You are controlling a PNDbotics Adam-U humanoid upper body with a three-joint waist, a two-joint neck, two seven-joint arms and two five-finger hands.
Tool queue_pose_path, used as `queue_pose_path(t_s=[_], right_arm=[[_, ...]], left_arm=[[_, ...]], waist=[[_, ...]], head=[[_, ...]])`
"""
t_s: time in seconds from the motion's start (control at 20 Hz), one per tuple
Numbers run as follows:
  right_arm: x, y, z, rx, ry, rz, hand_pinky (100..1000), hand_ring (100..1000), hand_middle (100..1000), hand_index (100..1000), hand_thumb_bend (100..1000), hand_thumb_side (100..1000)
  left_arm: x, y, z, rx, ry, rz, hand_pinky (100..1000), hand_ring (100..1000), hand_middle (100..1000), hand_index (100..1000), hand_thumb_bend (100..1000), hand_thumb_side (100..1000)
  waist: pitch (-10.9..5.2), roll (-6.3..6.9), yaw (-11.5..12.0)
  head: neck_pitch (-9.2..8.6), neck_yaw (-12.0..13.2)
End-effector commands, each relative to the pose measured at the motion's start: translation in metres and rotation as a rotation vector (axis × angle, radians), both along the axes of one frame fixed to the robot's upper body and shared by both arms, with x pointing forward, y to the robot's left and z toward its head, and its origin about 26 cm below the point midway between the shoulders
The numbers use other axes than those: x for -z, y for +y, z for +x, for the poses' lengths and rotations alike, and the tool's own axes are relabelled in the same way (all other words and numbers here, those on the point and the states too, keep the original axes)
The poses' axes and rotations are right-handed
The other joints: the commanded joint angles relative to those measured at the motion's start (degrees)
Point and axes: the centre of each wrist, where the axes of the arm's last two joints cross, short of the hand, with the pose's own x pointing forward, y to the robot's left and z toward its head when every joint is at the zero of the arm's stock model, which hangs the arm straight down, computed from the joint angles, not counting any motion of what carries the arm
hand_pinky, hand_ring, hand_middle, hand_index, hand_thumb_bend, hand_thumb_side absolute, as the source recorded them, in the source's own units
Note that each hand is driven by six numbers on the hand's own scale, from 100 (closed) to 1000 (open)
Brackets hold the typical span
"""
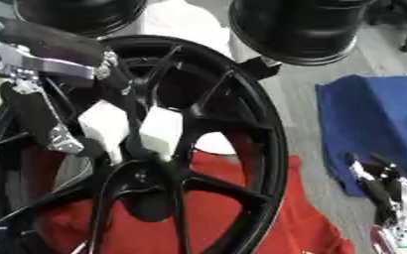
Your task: Pull the pin out of the wheel hub.
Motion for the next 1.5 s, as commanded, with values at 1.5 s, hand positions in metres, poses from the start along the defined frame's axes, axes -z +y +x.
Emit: queue_pose_path(t_s=[1.5], right_arm=[[-0.011,-0.011,0.001,0.047,-0.051,0.003,625,750,555,688,574,237]], left_arm=[[-0.009,0.239,0.015,-0.809,-0.32,-0.577,597,499,374,482,281,141]], waist=[[-1.5,0.0,1.4]], head=[[-0.47,-0.5]])
